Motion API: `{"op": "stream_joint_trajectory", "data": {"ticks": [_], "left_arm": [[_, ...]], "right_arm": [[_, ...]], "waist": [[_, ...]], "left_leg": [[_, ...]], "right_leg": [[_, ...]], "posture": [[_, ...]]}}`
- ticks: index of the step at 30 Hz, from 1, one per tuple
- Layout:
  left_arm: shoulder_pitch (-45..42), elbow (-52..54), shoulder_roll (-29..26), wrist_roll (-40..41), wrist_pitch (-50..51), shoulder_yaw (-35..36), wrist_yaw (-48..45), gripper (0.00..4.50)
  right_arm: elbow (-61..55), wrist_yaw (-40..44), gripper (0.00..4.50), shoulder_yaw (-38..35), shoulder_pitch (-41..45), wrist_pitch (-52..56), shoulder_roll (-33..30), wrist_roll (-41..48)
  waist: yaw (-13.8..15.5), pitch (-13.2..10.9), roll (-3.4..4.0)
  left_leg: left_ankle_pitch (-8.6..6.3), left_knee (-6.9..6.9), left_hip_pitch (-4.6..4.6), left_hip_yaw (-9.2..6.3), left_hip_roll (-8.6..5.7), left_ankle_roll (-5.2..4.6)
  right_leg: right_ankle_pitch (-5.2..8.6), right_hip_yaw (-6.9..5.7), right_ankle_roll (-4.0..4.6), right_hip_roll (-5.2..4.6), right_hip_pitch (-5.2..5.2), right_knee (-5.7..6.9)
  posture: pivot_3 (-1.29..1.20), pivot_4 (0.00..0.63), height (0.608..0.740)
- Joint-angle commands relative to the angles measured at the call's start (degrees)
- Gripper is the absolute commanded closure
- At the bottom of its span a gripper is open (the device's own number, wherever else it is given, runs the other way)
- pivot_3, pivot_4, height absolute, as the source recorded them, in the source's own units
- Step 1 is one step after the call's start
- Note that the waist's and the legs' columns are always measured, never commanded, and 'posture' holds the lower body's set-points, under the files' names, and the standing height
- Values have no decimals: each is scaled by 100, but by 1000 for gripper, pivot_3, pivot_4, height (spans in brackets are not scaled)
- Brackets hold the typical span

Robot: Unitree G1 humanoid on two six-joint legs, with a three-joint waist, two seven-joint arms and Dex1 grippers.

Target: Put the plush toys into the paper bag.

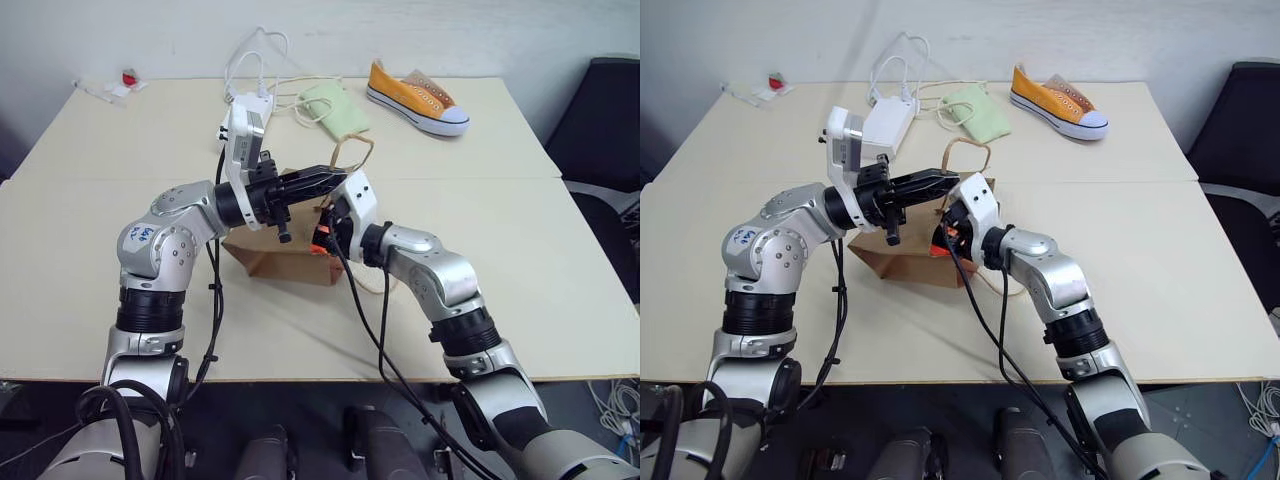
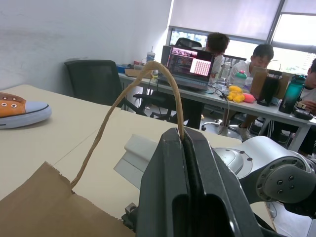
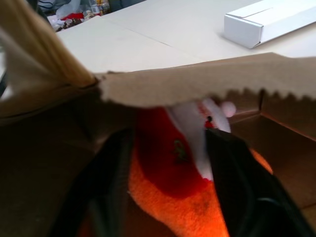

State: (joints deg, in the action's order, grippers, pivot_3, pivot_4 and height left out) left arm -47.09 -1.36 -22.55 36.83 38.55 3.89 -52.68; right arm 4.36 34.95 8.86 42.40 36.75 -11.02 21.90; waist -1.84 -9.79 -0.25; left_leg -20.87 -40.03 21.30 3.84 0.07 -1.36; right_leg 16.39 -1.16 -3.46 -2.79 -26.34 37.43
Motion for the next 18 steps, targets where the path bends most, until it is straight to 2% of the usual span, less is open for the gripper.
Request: {"op": "stream_joint_trajectory", "data": {"ticks": [1, 3, 7, 9, 13, 18], "left_arm": [[11, -31, -69, 32, -140, 145, -8, 4500], [18, -59, -96, 29, -156, 157, -6, 4500], [43, -36, -136, 59, -155, 176, 3, 4500], [57, -31, -137, 59, -162, 179, 3, 4500], [70, -65, -98, 37, -202, 150, 0, 4500], [50, -115, -83, 26, -211, 120, -22, 4500]], "right_arm": [[-1233, 299, 761, -503, -219, 561, -496, 624], [-1878, 338, 95, -744, -463, 1013, -941, 893], [-2873, 88, 95, -1612, -1138, 2372, -1844, 1620], [-3168, -120, 95, -2079, -1604, 3033, -2100, 1925], [-3122, -785, 95, -2731, -2447, 3844, -1699, 2195], [-2410, -1404, 95, -3292, -2517, 4375, -774, 2388]], "waist": [[18, 0, 0], [36, 0, 0], [73, 1, -2], [79, 1, -3], [63, 2, -6], [12, 2, -5]], "left_leg": [[0, 0, 0, 0, 0, 0], [-1, -2, 4, -5, -1, -2], [-4, -2, 8, -13, -8, -8], [-4, 0, 9, -11, -8, -7], [-2, 2, 6, -4, -7, -6], [2, 3, -6, 6, -6, 0]], "right_leg": [[0, 0, 0, 0, 0, 0], [0, -1, 0, -3, 0, -1], [0, -5, 0, -12, 1, -3], [0, -5, 0, -12, 1, -5], [0, 2, 0, -9, 2, -4], [0, 16, 0, -2, 1, 8]], "posture": [[0, 150, 740], [0, 150, 740], [0, 150, 740], [0, 150, 740], [0, 150, 740], [0, 150, 740]]}}
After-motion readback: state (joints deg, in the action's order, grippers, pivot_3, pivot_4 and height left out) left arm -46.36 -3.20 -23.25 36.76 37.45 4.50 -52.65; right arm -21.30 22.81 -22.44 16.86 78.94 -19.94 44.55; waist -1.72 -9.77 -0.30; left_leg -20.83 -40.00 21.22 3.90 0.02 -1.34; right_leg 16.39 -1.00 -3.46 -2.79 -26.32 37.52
